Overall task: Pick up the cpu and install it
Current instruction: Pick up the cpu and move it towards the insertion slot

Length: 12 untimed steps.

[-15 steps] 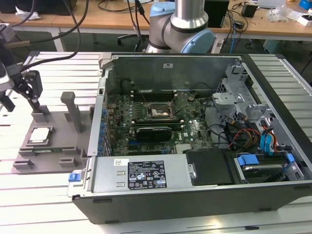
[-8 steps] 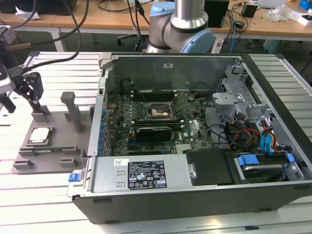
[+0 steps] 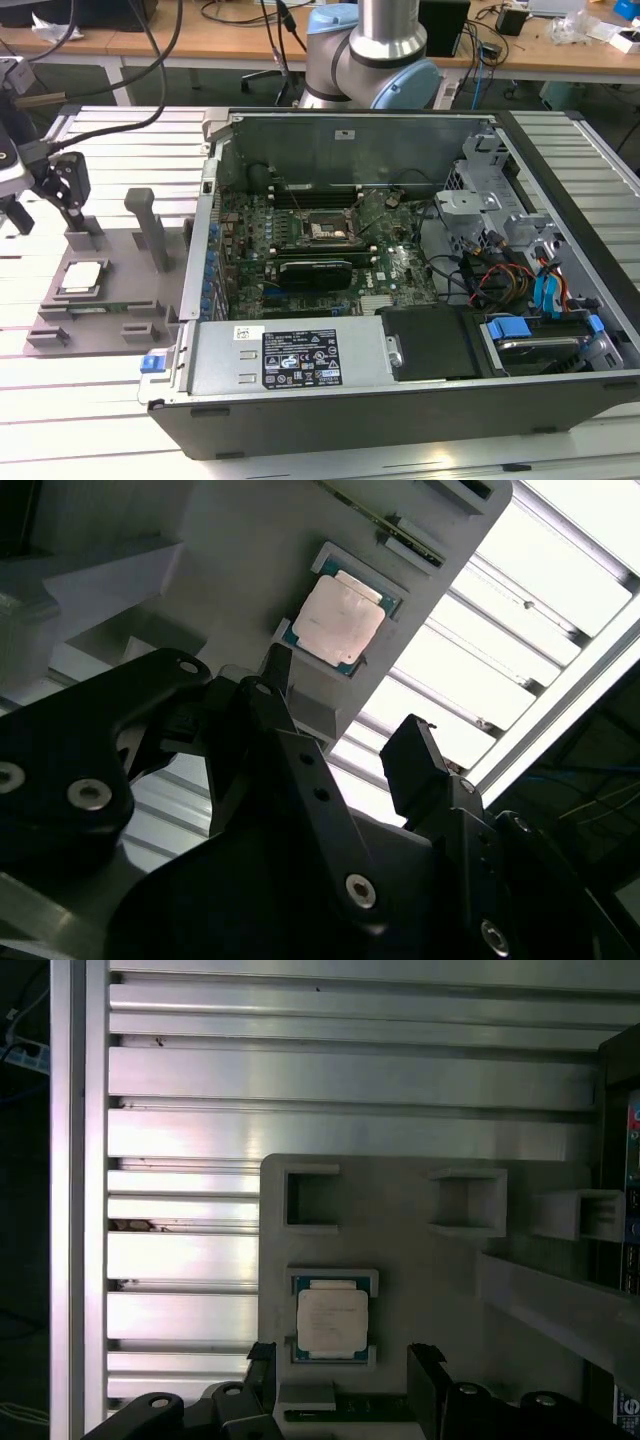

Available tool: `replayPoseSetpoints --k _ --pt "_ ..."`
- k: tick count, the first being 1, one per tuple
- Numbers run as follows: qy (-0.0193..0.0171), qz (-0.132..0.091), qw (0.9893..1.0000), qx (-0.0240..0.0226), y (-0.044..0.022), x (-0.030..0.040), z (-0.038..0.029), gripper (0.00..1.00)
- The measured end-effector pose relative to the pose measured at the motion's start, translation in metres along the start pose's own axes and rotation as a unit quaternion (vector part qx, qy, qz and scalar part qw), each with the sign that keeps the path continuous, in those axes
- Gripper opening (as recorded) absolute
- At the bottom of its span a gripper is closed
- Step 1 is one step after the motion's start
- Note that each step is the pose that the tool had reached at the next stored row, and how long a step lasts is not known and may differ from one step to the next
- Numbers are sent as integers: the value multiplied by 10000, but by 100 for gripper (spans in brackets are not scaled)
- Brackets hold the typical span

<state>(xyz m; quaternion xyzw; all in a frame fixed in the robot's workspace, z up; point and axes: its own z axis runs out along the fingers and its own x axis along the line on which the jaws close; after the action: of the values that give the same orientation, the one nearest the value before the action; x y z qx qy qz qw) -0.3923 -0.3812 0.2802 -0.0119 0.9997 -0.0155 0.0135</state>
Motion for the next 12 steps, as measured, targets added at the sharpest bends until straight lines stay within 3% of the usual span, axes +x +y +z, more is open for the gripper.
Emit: replayPoseSetpoints --k 12 --pt "0 0 10000 0 2 1 53 63"
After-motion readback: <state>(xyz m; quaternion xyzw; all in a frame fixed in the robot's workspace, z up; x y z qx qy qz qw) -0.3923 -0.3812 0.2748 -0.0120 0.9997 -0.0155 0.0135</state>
